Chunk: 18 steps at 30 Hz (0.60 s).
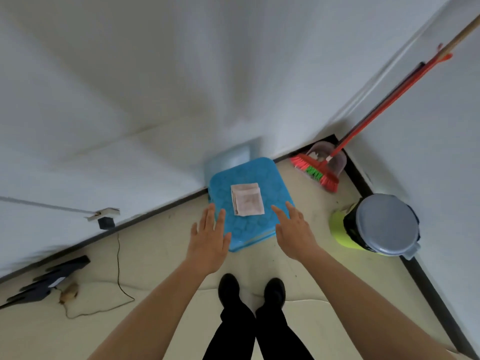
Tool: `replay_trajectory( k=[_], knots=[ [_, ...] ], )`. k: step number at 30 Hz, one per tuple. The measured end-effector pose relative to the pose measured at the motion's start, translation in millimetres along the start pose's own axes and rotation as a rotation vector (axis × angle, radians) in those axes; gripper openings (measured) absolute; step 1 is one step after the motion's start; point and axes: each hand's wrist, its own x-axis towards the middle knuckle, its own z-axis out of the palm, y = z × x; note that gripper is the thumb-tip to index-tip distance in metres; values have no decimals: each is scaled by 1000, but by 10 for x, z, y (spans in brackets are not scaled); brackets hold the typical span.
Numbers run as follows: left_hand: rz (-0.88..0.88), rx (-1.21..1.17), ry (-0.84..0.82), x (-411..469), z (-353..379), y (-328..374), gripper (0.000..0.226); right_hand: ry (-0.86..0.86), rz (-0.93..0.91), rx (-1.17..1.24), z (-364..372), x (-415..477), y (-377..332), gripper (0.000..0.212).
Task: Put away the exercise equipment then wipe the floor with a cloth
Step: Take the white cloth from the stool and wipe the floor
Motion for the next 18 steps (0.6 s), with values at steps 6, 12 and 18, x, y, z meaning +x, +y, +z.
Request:
replay_trajectory(
  k=[6,12,18],
  knots=[
    [51,83,-146,770,1109,-171,68,-74,2,100,1016,991,140,61],
    [49,142,-208,928,1727,-158,78,169,-136,-24,1617,1213,362,38],
    [15,149,-404,996,1398,-127,67,76,101,221,1451,850,631,20]
  ],
)
